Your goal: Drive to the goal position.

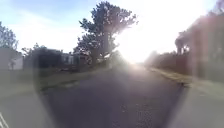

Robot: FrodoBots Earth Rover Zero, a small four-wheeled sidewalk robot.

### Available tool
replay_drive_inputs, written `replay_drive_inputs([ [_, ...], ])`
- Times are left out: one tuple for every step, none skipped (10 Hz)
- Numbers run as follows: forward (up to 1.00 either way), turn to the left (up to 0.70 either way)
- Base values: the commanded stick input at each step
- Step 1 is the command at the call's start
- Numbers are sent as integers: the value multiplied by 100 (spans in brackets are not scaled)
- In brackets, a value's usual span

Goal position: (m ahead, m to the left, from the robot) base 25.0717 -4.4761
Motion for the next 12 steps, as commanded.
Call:
replay_drive_inputs([
  [70, 0],
  [70, 0],
  [70, 0],
  [70, 0],
  [70, 0],
  [70, 0],
  [70, 0],
  [70, 0],
  [70, 0],
  [70, -12],
  [70, -24],
  [70, -35],
])
